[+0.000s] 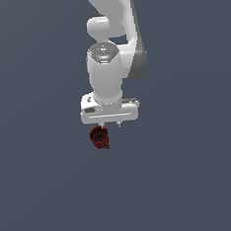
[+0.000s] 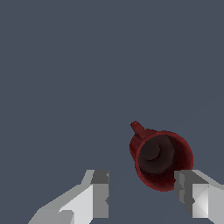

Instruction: Pick up the object and move it to a goal position.

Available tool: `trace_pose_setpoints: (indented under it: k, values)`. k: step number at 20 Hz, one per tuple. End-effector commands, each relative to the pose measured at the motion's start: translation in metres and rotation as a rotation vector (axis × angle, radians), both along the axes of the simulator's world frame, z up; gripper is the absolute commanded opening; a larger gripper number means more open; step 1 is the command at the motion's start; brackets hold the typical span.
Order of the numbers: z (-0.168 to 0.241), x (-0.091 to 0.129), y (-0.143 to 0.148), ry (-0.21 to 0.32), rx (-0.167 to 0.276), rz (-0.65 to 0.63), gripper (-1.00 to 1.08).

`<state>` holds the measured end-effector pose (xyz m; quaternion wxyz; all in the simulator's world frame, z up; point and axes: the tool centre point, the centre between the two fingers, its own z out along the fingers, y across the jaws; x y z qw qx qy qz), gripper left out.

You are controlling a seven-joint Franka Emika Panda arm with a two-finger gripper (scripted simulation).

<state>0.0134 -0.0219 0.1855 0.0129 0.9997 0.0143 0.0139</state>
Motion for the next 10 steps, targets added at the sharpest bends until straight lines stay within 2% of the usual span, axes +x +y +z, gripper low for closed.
trace_pose_setpoints:
  k: [1, 10]
  values:
    - [-0.002, 0.001, -0.001, 0.008, 0.000, 0.030, 0.28]
    - [-0.012, 0.007, -0.008, 0.054, 0.004, 0.210, 0.28]
